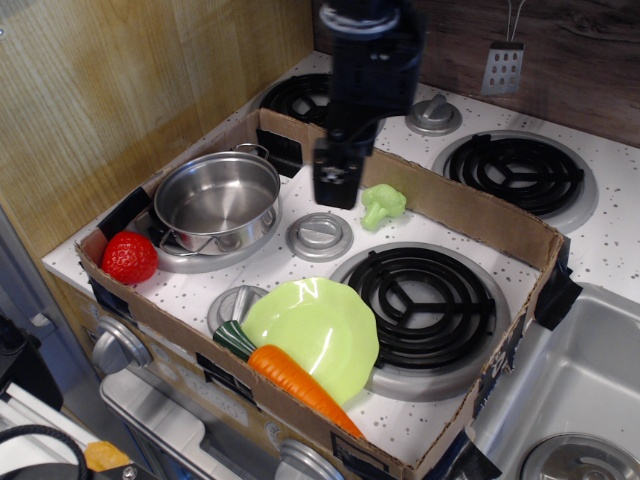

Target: Take carrot off plate

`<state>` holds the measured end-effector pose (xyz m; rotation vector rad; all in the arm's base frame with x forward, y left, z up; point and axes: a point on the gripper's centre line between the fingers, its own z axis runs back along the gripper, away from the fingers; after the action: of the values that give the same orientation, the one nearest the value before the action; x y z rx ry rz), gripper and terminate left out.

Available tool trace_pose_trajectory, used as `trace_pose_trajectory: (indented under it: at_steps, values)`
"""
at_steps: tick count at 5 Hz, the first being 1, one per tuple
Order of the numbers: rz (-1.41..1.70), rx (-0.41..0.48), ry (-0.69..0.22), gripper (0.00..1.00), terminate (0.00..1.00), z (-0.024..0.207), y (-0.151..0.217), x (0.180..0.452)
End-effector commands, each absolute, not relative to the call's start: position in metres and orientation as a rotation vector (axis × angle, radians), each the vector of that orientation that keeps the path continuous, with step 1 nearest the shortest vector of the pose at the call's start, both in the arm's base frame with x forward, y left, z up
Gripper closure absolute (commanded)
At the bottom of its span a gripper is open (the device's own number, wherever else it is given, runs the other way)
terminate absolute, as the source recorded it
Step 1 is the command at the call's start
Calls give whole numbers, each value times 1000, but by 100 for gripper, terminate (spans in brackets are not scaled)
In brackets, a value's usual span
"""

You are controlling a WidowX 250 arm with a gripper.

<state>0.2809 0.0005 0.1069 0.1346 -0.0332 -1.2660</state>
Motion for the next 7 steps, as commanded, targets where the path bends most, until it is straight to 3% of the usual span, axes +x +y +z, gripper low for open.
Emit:
trace_pose_trajectory:
  at_steps: [1,2,5,6,7]
  values:
    - [-1506,312,-78,0,0,106,11,253]
    - [-1556,206,-15,0,0,99,15,241]
    - [-1533,165,-18,0,0,72,17,207]
    - [-1516,195,-46,0,0,62,14,205]
    - [-1516,171,-77,0,0,54,12,215]
